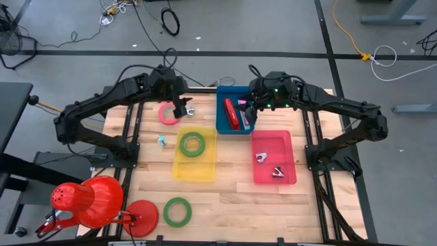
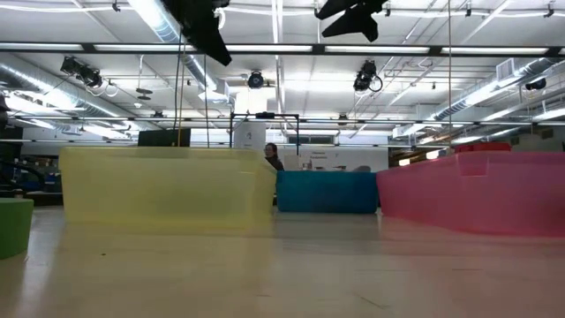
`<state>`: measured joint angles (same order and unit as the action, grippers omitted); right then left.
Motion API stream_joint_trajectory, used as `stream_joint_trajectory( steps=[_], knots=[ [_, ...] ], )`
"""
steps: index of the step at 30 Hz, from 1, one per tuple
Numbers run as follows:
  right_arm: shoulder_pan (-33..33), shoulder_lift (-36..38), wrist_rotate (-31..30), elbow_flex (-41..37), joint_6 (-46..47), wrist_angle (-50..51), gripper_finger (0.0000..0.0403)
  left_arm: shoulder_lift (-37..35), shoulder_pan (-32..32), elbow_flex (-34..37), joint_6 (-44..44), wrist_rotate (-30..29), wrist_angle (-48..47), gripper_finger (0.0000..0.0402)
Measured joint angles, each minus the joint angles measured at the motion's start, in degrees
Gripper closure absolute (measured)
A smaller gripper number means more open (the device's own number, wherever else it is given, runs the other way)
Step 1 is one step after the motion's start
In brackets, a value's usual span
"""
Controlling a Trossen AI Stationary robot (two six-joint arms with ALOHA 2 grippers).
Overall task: Pick and place Stapler, Stapler remover, tape
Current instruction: Put the top light blue staple remover into the red bin
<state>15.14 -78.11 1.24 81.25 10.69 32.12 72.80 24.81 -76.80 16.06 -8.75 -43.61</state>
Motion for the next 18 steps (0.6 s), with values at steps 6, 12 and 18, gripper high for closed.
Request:
stream_joint_trajectory(
  steps=[6,12,18],
  knots=[
    [0.0,0.0,-2.27,0.0,0.94,0.0,0.0233,3.55,3.85,-0.04,5.58,4.65,-0.01,0.0209],
    [0.0,0.0,-2.28,0.0,0.93,0.14,0.0266,7.79,7.42,-0.04,7.08,11.12,-2.79,0.0209],
    [0.07,0.0,-2.29,0.0,-0.71,0.13,0.0299,10.46,10.92,-0.04,9.49,15.62,-5.28,0.0209]
  ],
)
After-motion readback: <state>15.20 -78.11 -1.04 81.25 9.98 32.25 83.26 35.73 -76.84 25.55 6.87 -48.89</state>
